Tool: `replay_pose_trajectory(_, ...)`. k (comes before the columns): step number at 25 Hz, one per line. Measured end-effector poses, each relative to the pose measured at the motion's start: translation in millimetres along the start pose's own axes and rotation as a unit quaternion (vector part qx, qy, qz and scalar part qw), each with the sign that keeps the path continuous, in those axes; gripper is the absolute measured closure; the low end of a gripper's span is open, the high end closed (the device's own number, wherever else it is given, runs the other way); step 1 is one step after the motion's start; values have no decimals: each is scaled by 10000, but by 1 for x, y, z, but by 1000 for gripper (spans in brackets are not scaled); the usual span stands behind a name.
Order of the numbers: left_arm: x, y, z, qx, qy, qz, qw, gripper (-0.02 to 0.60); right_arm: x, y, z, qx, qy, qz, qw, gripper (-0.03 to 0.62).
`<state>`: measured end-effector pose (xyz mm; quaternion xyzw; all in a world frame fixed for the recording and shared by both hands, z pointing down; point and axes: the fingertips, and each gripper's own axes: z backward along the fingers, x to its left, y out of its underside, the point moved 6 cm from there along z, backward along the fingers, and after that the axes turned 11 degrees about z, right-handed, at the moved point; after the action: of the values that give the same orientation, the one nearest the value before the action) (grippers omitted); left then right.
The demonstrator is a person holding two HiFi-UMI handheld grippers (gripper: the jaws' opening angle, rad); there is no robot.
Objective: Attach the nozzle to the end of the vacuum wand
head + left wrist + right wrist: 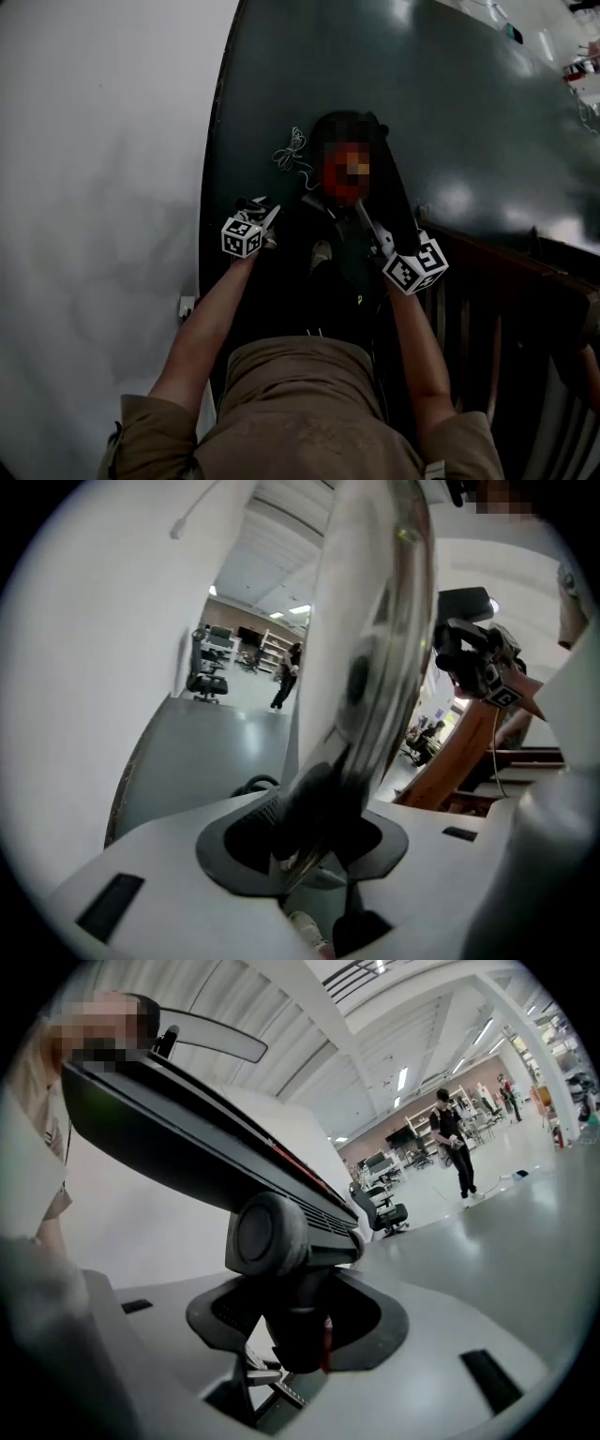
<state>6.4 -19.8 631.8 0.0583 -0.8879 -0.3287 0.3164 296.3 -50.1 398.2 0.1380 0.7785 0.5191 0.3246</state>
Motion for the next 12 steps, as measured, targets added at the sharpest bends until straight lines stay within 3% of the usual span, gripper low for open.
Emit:
replay_pose_trajectory(3, -53, 17, -4, 321, 188, -452, 9983, 437, -10, -13, 58, -177, 275, 3, 9995, 402)
replay_pose_trajectory(12, -162, 42, -36, 505, 509, -1386, 9877, 428, -15, -38, 172, -546, 927, -77, 9942, 402)
